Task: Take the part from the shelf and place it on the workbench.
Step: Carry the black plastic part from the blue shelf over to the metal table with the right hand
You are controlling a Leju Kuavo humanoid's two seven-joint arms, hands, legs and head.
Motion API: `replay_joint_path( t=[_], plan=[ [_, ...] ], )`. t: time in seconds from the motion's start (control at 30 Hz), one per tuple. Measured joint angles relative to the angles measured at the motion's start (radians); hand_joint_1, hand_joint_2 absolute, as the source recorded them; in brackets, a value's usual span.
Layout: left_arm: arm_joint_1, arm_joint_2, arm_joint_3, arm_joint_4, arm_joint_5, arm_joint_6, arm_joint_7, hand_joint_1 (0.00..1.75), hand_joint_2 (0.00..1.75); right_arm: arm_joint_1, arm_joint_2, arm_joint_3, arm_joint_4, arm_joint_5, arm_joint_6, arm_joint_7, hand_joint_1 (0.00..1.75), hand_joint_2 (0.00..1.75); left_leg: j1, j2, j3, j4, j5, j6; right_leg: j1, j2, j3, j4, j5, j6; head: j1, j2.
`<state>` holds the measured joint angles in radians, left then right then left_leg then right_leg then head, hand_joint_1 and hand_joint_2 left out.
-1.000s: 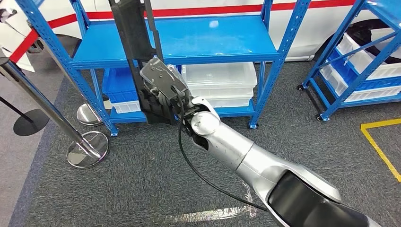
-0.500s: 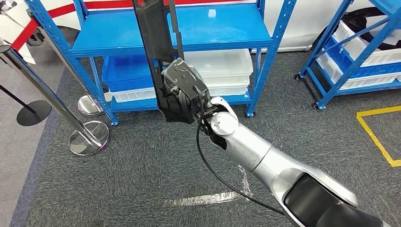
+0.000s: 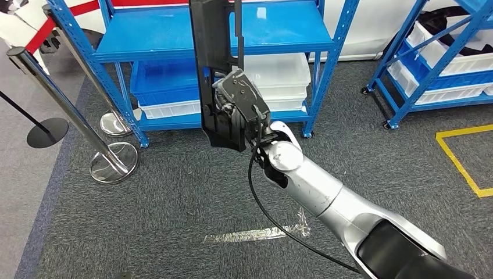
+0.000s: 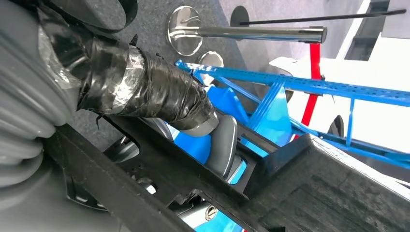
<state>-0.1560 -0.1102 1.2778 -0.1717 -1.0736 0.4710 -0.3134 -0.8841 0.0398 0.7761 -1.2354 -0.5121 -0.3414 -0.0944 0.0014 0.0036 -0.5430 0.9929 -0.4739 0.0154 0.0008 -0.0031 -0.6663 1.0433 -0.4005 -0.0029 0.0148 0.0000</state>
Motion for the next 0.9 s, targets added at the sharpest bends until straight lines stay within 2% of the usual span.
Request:
replay_joint_path(
  t=[0.03,0.1,0.13,0.17,0.2,0.23,0.27,0.33,0.37,0.4,0.47,0.5,0.53,0.57,0.63,0.67,0.7,0.73,0.77,0.83,0.87,0.9],
  plan=[
    [0.0,0.0,-0.002,0.0,-0.002,0.002,-0.001,0.0,1.75,0.005,-0.007,-0.007,-0.007,-0.002,-0.004,0.0,1.75,1.75,0.003,0.001,-0.003,-0.007,0.01,0.008,0.0,0.002,-0.011,0.024,-0.023,0.005,0.002,0.0],
    [0.0,0.0,-0.005,0.0,-0.004,0.004,0.0,0.0,1.75,0.011,-0.017,-0.018,-0.016,0.003,-0.018,-0.004,1.75,1.75,0.006,0.0,-0.014,-0.012,0.025,0.016,-0.003,0.004,-0.05,0.125,-0.098,0.014,0.005,0.0],
    [0.0,0.0,-0.007,0.0,-0.006,0.007,0.0,0.0,1.75,0.016,-0.022,-0.022,-0.02,0.011,-0.028,-0.006,1.75,1.75,0.006,-0.003,-0.023,-0.01,0.03,0.017,-0.005,0.005,-0.071,0.19,-0.132,0.018,0.006,0.0],
    [0.0,0.0,-0.01,0.0,-0.007,0.011,0.001,0.0,1.75,0.023,-0.027,-0.025,-0.024,0.02,-0.039,-0.008,1.75,1.75,0.007,-0.007,-0.032,-0.006,0.034,0.016,-0.008,0.004,-0.082,0.238,-0.15,0.021,0.006,0.0],
    [0.0,0.0,-0.012,0.0,-0.009,0.015,0.002,0.0,1.75,0.029,-0.031,-0.028,-0.028,0.029,-0.05,-0.009,1.75,1.75,0.008,-0.013,-0.041,-0.001,0.038,0.015,-0.012,0.005,-0.078,0.256,-0.151,0.024,0.006,0.0],
    [0.0,0.0,-0.015,0.0,-0.012,0.021,0.003,0.0,1.75,0.035,-0.035,-0.031,-0.031,0.038,-0.06,-0.009,1.75,1.75,0.009,-0.021,-0.051,0.005,0.041,0.013,-0.016,0.005,-0.057,0.241,-0.138,0.027,0.006,0.0],
    [0.0,0.0,-0.017,0.0,-0.015,0.027,0.004,0.0,1.75,0.038,-0.038,-0.033,-0.034,0.045,-0.065,-0.009,1.75,1.75,0.012,-0.03,-0.06,0.013,0.043,0.01,-0.02,0.008,-0.018,0.184,-0.113,0.029,0.006,0.0],
    [0.001,-0.001,-0.021,0.0,-0.023,0.042,0.008,0.0,1.75,0.04,-0.042,-0.038,-0.04,0.056,-0.069,-0.008,1.75,1.75,0.017,-0.047,-0.079,0.028,0.046,0.0,-0.023,0.033,0.058,0.065,-0.088,0.028,0.006,0.0],
    [0.0,-0.002,-0.022,0.0,-0.03,0.052,0.012,0.0,1.75,0.04,-0.043,-0.04,-0.044,0.063,-0.069,-0.007,1.75,1.75,0.018,-0.055,-0.088,0.034,0.048,-0.007,-0.024,0.045,0.079,0.031,-0.085,0.025,0.007,0.0],
    [0.0,-0.002,-0.023,0.0,-0.039,0.062,0.017,0.0,1.75,0.039,-0.045,-0.041,-0.048,0.071,-0.067,-0.007,1.75,1.75,0.019,-0.063,-0.095,0.037,0.052,-0.015,-0.021,0.053,0.083,0.02,-0.09,0.02,0.006,0.0],
    [0.002,-0.001,-0.03,0.0,-0.065,0.087,0.033,0.0,1.75,0.04,-0.048,-0.041,-0.051,0.093,-0.062,-0.007,1.75,1.75,0.02,-0.078,-0.103,0.037,0.061,-0.03,-0.02,0.041,0.078,0.019,-0.082,0.008,0.006,0.0],
    [0.004,-0.001,-0.035,0.0,-0.077,0.099,0.042,0.0,1.75,0.039,-0.049,-0.041,-0.051,0.103,-0.059,-0.007,1.75,1.75,0.02,-0.075,-0.109,0.04,0.059,-0.035,-0.019,0.031,0.077,0.016,-0.078,0.0,0.005,0.0],
    [0.007,0.0,-0.04,0.0,-0.087,0.111,0.05,0.0,1.75,0.038,-0.05,-0.041,-0.052,0.112,-0.057,-0.009,1.75,1.75,0.02,-0.065,-0.118,0.056,0.045,-0.039,-0.02,0.02,0.075,0.013,-0.074,-0.008,0.002,0.0],
    [0.009,0.0,-0.044,0.0,-0.093,0.125,0.056,0.0,1.75,0.035,-0.05,-0.042,-0.056,0.119,-0.054,-0.012,1.75,1.75,0.02,-0.049,-0.134,0.093,0.018,-0.042,-0.021,0.01,0.072,0.01,-0.069,-0.016,-0.001,0.0],
    [0.01,0.001,-0.048,0.0,-0.1,0.161,0.071,0.0,1.75,0.03,-0.053,-0.043,-0.068,0.132,-0.051,-0.017,1.75,1.75,0.019,-0.022,-0.178,0.214,-0.053,-0.047,-0.016,-0.011,0.065,0.01,-0.063,-0.026,-0.008,0.0],
    [0.011,0.002,-0.05,-0.001,-0.105,0.182,0.08,0.0,1.75,0.027,-0.054,-0.043,-0.077,0.14,-0.05,-0.017,1.75,1.75,0.02,-0.017,-0.196,0.272,-0.079,-0.048,-0.014,-0.022,0.061,0.011,-0.061,-0.028,-0.008,0.0],
    [0.013,0.002,-0.051,-0.004,-0.111,0.2,0.089,0.0,1.75,0.025,-0.056,-0.043,-0.087,0.15,-0.05,-0.014,1.75,1.75,0.019,-0.015,-0.201,0.302,-0.087,-0.048,-0.012,-0.033,0.057,0.012,-0.06,-0.03,-0.008,0.0],
    [0.017,0.003,-0.052,-0.011,-0.118,0.214,0.098,0.0,1.75,0.022,-0.057,-0.043,-0.099,0.161,-0.049,-0.01,1.75,1.75,0.019,-0.012,-0.188,0.298,-0.077,-0.047,-0.01,-0.044,0.055,0.014,-0.059,-0.031,-0.008,0.0],
    [0.021,0.002,-0.053,-0.021,-0.124,0.221,0.105,0.0,1.75,0.019,-0.058,-0.043,-0.112,0.171,-0.048,-0.004,1.75,1.75,0.017,-0.006,-0.155,0.255,-0.053,-0.043,-0.009,-0.055,0.054,0.015,-0.059,-0.031,-0.008,0.0],
    [0.025,0.002,-0.053,-0.045,-0.132,0.227,0.109,0.0,1.75,0.008,-0.059,-0.043,-0.137,0.185,-0.044,0.006,1.75,1.75,0.006,0.036,-0.069,0.12,-0.011,-0.03,-0.005,-0.076,0.053,0.016,-0.058,-0.03,-0.008,0.0],
    [0.025,0.002,-0.053,-0.055,-0.134,0.229,0.109,0.0,1.75,0.002,-0.059,-0.043,-0.147,0.189,-0.042,0.008,1.75,1.75,-0.001,0.057,-0.04,0.069,0.0,-0.023,-0.003,-0.088,0.053,0.015,-0.057,-0.027,-0.007,0.0],
    [0.024,0.001,-0.053,-0.064,-0.136,0.23,0.107,0.0,1.75,-0.003,-0.06,-0.043,-0.154,0.191,-0.04,0.01,1.75,1.75,-0.008,0.07,-0.026,0.039,0.001,-0.016,-0.002,-0.1,0.054,0.012,-0.055,-0.023,-0.008,0.0]
  ],
)
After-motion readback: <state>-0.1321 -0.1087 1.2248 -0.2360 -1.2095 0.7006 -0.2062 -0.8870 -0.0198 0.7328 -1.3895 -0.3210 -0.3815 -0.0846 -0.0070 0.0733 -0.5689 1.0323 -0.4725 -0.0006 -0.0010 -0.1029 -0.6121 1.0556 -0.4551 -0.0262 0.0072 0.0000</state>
